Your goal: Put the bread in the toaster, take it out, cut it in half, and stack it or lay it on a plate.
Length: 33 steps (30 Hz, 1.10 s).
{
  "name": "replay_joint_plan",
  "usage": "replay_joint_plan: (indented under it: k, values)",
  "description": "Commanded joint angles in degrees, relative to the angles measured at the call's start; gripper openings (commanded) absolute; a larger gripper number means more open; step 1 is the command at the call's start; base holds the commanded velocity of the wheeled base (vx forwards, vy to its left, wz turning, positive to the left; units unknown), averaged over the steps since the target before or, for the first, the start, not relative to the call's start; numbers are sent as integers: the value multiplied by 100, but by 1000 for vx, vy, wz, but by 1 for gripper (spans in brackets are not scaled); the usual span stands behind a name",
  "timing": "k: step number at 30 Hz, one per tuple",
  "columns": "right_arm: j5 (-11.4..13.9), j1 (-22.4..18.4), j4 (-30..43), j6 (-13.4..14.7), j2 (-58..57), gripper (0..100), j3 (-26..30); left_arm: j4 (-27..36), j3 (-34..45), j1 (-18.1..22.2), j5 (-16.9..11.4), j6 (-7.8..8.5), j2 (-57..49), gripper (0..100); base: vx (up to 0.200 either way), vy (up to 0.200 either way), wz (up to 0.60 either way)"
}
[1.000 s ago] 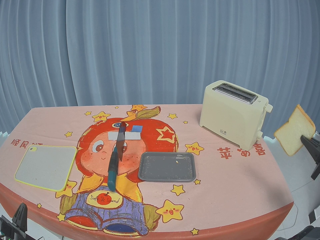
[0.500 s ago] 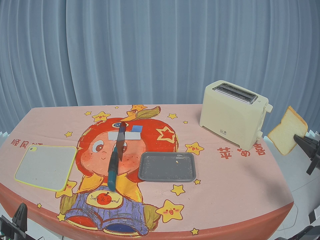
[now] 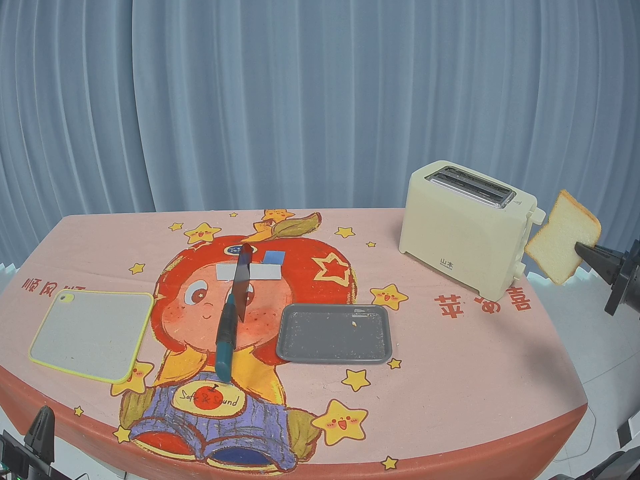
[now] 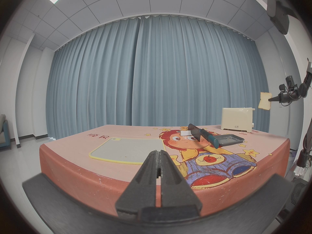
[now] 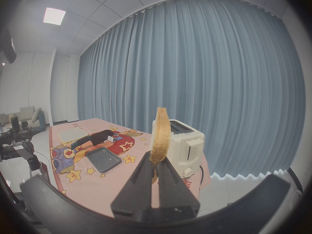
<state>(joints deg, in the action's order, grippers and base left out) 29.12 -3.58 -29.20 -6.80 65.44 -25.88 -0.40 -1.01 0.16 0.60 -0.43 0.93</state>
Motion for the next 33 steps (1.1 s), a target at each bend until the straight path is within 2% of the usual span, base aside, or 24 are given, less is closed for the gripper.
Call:
replay_joint_plan:
  k: [1,8,19,23,26,30,33]
  values:
    - [14,-2,-25,-5,320,0,-145,-4,101,2,2,-1,-93,0,0,0,0]
    - [-3,86,-33,-49,637,0,-532,-4,101,2,2,-1,-93,0,0,0,0]
    - [-47,139,-42,-497,1305,0,-1288,-4,101,2,2,-1,-93,0,0,0,0]
    - [-73,235,-42,-559,1454,0,-1490,-4,101,2,2,-1,-93,0,0,0,0]
    - [-214,341,-51,-568,1647,0,-1701,-4,101,2,2,-1,-93,0,0,0,0]
    - [-249,402,-60,-577,1902,0,-1991,-4,101,2,2,-1,-93,0,0,0,0]
    - [-276,402,-69,-744,2113,0,-2228,-4,101,2,2,-1,-93,0,0,0,0]
